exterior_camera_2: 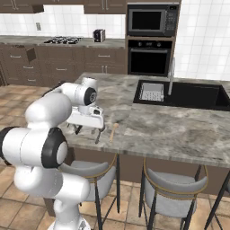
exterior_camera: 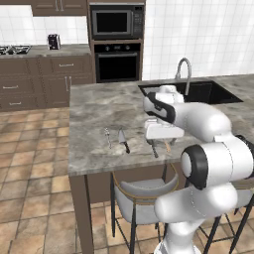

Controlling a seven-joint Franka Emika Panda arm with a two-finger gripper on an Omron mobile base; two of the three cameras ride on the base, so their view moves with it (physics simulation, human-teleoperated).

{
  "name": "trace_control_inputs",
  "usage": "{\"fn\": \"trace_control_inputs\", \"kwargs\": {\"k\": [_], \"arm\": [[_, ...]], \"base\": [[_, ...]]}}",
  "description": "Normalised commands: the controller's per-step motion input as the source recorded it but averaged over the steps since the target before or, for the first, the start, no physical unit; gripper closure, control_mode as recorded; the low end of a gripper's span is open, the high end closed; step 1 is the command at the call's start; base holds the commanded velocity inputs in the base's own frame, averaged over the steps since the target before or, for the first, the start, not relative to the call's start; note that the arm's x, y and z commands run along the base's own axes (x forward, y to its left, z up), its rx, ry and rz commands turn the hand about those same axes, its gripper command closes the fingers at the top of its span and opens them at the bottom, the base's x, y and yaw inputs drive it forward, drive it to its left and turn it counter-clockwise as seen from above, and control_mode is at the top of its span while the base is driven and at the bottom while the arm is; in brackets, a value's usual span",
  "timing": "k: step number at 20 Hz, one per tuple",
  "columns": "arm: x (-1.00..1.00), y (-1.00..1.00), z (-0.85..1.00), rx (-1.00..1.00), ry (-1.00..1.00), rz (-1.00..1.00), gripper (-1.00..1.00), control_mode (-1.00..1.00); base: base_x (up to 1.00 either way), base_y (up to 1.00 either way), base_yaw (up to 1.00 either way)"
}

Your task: Pick up the metallic utensils from the counter and place them in the open drawer. Make sure not to pick up any wooden utensils.

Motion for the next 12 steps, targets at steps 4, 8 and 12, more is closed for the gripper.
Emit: {"fn": "trace_control_inputs", "kwargs": {"k": [4,8,12], "arm": [[0.20,-0.03,-0.14,0.00,-0.04,0.00,-1.00,-1.00],[0.19,-0.05,-0.17,0.00,-0.02,0.00,-1.00,-1.00],[0.23,0.00,-0.19,0.00,0.00,0.00,-1.00,-1.00]], "base": [[0.00,0.00,0.00],[0.00,0.00,0.00],[0.00,0.00,0.00]]}}
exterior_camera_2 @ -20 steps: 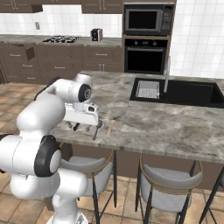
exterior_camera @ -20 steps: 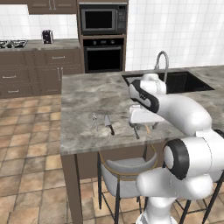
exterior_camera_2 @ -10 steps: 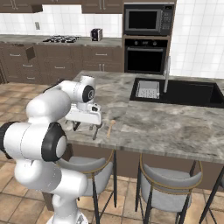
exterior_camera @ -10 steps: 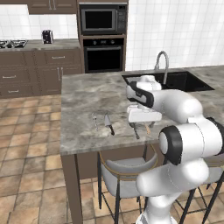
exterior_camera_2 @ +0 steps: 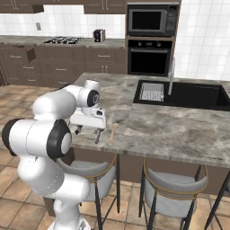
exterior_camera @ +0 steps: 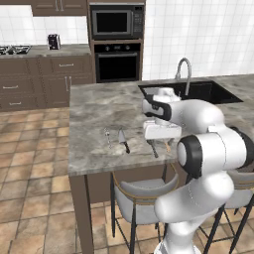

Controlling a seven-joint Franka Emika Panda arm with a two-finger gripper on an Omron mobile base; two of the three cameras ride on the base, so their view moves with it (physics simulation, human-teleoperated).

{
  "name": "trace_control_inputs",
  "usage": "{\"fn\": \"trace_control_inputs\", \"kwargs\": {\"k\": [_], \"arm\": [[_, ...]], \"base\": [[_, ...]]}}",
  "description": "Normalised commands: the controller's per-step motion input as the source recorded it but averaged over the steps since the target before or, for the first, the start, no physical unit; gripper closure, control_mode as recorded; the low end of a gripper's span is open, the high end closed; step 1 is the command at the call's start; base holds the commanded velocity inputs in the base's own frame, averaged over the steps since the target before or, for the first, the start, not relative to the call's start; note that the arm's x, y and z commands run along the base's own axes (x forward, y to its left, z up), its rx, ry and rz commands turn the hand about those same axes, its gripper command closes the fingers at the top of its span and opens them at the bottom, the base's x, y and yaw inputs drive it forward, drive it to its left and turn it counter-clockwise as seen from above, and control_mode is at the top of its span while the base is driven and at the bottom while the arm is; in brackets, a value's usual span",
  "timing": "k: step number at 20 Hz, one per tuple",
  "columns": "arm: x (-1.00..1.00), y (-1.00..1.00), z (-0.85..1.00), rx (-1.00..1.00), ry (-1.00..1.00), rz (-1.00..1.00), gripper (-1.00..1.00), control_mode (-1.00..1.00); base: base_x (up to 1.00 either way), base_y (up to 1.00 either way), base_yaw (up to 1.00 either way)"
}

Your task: Pick up the metallic utensils from the counter and place them in the open drawer. Make sure not to pick up any wooden utensils.

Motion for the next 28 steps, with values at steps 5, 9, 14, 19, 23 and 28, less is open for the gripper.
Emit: {"fn": "trace_control_inputs", "kwargs": {"k": [5,9,14,19,23,28], "arm": [[0.23,-0.05,-0.21,0.00,0.00,0.00,-1.00,-1.00],[0.24,-0.06,-0.21,0.00,0.00,0.00,-1.00,-1.00],[0.27,-0.04,-0.23,0.00,0.00,0.00,-1.00,-1.00],[0.30,-0.01,-0.23,0.00,0.00,0.00,-1.00,-1.00],[0.33,-0.05,-0.23,0.00,0.00,0.00,-1.00,-1.00],[0.32,0.00,-0.24,0.00,0.00,0.00,-1.00,-1.00]], "base": [[0.00,0.00,0.00],[0.00,0.00,0.00],[0.00,0.00,0.00],[0.00,0.00,0.00],[0.00,0.00,0.00],[0.00,0.00,0.00]]}}
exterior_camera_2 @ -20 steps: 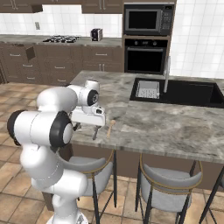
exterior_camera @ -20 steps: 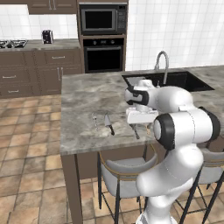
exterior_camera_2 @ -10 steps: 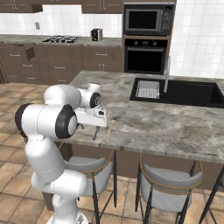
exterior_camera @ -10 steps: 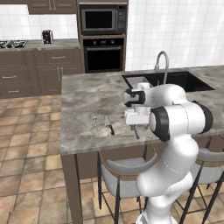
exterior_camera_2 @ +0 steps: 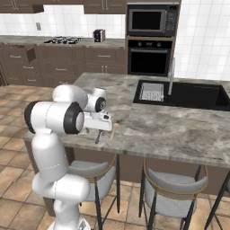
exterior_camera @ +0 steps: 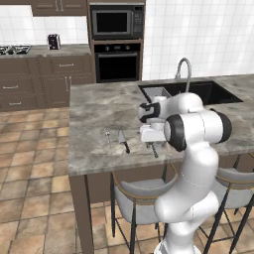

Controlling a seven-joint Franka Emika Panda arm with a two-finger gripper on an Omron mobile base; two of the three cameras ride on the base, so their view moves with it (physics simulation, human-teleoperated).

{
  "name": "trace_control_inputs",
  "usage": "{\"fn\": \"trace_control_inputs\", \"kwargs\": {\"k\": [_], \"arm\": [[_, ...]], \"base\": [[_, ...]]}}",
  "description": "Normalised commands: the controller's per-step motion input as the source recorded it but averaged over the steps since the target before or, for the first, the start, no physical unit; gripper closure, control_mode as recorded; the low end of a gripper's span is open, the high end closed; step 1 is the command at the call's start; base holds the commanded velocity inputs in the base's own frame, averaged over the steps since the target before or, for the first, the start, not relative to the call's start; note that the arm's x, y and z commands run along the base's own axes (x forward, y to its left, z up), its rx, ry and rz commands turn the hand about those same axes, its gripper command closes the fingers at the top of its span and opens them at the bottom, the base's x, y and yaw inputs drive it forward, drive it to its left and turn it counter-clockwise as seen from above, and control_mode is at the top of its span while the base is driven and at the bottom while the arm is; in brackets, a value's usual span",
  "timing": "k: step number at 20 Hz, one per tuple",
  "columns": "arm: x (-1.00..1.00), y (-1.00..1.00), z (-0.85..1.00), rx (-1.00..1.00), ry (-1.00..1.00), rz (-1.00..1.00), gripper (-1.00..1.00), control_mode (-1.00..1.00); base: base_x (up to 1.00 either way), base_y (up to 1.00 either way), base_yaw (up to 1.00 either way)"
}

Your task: Pick up the metallic utensils from the counter and place them in the open drawer. Make sure not to pick up any wooden utensils.

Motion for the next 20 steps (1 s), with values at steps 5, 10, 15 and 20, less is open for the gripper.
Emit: {"fn": "trace_control_inputs", "kwargs": {"k": [5,10,15,20], "arm": [[0.34,0.00,-0.26,0.00,0.00,0.00,-1.00,-1.00],[0.30,0.00,-0.29,0.00,0.00,0.00,-1.00,-1.00],[0.19,0.00,-0.28,0.00,0.00,0.00,-1.00,-1.00],[0.15,0.00,-0.23,0.00,0.00,0.00,-1.00,-1.00]], "base": [[0.00,0.00,0.00],[0.00,0.00,0.00],[0.00,0.00,0.00],[0.00,0.00,0.00]]}}
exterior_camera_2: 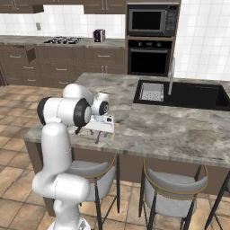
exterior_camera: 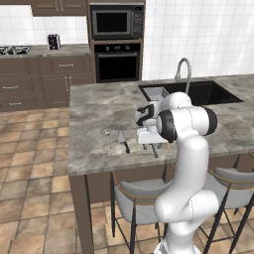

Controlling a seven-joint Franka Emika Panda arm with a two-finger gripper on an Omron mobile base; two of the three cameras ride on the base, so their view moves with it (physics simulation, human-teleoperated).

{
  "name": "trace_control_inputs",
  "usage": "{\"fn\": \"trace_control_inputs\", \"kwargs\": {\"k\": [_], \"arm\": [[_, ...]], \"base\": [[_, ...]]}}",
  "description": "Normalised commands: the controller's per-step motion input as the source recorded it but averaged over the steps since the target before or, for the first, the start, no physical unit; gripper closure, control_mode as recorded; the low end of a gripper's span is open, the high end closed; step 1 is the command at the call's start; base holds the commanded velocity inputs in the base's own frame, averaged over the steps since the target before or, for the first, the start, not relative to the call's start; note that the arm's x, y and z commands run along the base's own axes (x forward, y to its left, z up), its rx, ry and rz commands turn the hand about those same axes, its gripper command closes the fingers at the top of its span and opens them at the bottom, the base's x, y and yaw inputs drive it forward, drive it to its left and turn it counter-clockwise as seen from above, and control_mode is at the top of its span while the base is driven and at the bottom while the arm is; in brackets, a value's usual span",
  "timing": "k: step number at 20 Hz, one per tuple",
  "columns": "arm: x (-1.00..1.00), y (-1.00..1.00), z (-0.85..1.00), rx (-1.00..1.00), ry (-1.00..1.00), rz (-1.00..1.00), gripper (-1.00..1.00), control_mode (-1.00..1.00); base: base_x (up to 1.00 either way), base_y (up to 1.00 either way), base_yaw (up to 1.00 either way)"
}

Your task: Pick up the metallic utensils from the counter and place them in the open drawer. Make sure not to pick up any wooden utensils.

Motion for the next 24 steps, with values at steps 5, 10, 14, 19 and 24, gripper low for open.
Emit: {"fn": "trace_control_inputs", "kwargs": {"k": [5,10,14,19,24], "arm": [[0.03,0.00,-0.21,0.00,0.00,0.00,-1.00,-1.00],[0.00,0.00,-0.18,0.00,0.00,0.00,1.00,-1.00],[0.00,0.15,-0.12,0.00,0.00,-0.02,1.00,-1.00],[0.00,0.35,-0.08,0.00,0.00,-0.10,1.00,-1.00],[-0.05,0.32,0.08,0.00,0.00,-0.11,1.00,-1.00]], "base": [[0.00,0.00,0.00],[0.00,0.00,0.00],[0.00,0.00,0.00],[0.00,0.00,0.00],[0.00,0.00,0.00]]}}
